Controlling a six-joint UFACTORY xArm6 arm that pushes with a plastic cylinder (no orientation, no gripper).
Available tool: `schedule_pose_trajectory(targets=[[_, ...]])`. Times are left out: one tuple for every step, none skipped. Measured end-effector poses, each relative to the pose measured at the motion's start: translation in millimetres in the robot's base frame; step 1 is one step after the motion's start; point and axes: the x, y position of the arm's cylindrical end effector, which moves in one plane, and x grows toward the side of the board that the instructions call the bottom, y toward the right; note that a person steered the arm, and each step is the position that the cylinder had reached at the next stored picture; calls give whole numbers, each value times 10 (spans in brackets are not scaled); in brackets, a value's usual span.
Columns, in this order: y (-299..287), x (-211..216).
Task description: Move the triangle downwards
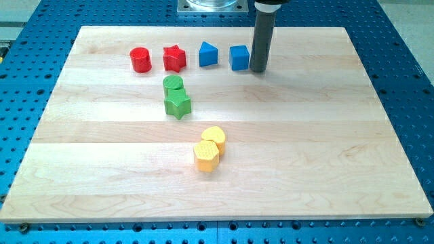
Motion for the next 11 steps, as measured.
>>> schedule_pose_trajectory(targets=[[323,-382],[139,-853],[-330,-880],[-474,-794],[-682,-720],[-1029,-716],[-1098,-636],[-1098,-566],[-1098,-546],[-1098,-471],[-1058,-458]])
